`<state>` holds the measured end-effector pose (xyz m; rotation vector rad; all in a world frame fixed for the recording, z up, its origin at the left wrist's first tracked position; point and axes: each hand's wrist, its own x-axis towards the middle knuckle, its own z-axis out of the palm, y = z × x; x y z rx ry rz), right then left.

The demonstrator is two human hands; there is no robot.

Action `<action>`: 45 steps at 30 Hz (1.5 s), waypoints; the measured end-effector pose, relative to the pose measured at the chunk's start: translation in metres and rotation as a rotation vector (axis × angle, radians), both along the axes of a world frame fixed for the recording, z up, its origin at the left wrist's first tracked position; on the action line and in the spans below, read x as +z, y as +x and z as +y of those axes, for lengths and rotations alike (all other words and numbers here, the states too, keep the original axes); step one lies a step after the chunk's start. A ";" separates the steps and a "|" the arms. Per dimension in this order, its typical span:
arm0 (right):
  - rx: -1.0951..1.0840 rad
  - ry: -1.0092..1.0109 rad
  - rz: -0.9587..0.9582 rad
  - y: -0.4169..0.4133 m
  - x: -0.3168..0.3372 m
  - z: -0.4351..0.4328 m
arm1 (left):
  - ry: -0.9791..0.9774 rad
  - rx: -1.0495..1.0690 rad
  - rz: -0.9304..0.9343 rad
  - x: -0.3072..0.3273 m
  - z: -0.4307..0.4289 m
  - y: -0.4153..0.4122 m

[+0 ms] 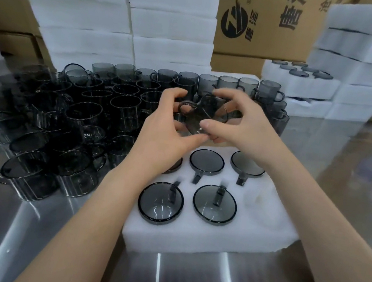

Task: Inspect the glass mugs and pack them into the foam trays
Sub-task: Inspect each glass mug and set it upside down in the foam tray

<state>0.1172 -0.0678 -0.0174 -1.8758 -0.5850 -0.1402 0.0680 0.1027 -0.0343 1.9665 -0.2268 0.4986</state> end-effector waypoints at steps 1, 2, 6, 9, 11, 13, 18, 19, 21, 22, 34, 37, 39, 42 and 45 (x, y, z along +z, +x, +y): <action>0.028 -0.004 0.015 -0.002 -0.001 0.001 | 0.002 -0.019 0.000 0.000 0.000 -0.001; 0.060 0.006 0.038 -0.003 -0.001 0.001 | -0.001 -0.030 -0.003 0.000 0.000 -0.001; 0.139 0.040 0.102 -0.009 -0.002 0.005 | -0.021 -0.084 0.013 0.002 0.005 0.001; 0.116 0.051 0.124 -0.011 -0.002 0.007 | -0.031 -0.127 0.021 0.001 0.008 0.003; 0.102 0.048 0.135 -0.012 -0.001 0.008 | -0.050 -0.153 0.025 0.001 0.010 0.003; 0.087 0.041 0.134 -0.013 -0.001 0.009 | -0.067 -0.174 0.034 0.001 0.010 0.003; 0.071 0.050 0.093 -0.013 -0.007 0.011 | -0.047 -0.168 0.013 -0.001 0.007 0.004; 0.069 0.054 0.081 -0.012 -0.007 0.011 | -0.037 -0.152 -0.001 0.000 0.006 0.003; 0.059 0.047 0.060 -0.011 -0.009 0.011 | 0.008 -0.109 -0.041 0.000 0.005 0.003; 0.046 0.038 0.045 -0.011 -0.009 0.012 | 0.047 -0.086 -0.066 0.000 0.004 0.002; -0.031 0.198 0.029 -0.010 -0.005 0.009 | 0.233 -0.055 -0.170 0.002 0.000 0.001; 0.071 0.298 0.165 -0.009 -0.004 0.006 | 0.107 -0.041 -0.141 0.001 0.000 0.001; 0.150 0.321 0.211 -0.006 -0.005 0.003 | 0.015 -0.025 -0.132 0.001 0.000 0.001; 0.292 0.331 0.276 -0.002 -0.006 -0.003 | -0.072 0.001 -0.121 0.003 0.001 0.001; 0.340 0.314 0.280 0.000 -0.006 -0.006 | -0.117 0.005 -0.094 0.003 0.002 0.001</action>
